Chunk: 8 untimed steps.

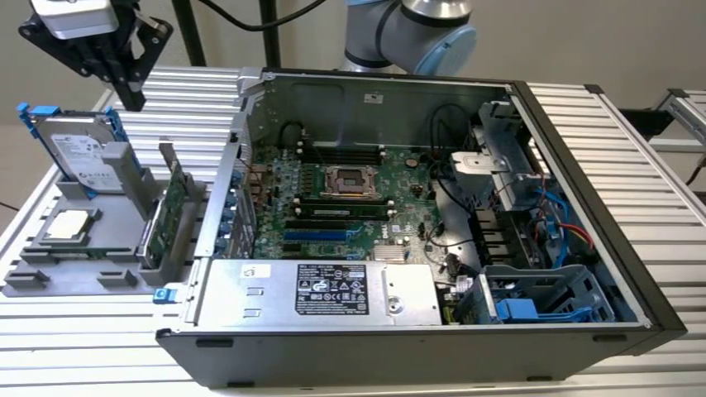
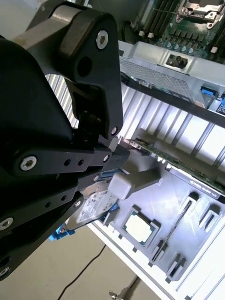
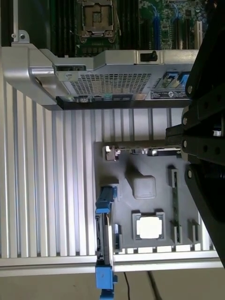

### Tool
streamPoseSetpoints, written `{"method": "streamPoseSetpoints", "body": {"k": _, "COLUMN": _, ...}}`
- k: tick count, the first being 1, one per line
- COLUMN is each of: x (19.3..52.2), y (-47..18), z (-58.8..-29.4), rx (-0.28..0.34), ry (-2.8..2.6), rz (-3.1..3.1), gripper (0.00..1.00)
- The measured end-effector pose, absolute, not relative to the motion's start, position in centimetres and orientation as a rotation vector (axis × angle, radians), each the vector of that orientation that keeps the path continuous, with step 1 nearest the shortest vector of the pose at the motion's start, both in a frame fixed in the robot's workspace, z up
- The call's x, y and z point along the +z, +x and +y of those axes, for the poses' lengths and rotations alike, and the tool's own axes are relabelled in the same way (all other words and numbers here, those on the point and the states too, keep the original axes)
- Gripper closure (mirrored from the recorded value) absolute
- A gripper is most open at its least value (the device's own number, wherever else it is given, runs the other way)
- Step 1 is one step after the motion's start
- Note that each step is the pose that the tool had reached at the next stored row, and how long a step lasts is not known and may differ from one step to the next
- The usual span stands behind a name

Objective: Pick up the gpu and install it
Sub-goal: 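Reach for the gpu, then pick up the gpu and move the gpu toward the slot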

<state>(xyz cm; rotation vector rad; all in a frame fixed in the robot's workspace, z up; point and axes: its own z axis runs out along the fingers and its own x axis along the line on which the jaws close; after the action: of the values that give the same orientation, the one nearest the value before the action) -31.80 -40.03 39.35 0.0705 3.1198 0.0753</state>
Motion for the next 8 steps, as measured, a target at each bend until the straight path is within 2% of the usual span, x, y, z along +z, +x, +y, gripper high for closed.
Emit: {"method": "streamPoseSetpoints", "body": {"k": 8, "x": 39.35, "y": -32.05, "z": -40.16, "rx": 0.075, "ry": 0.07, "rz": 3.12, "gripper": 1.0}}
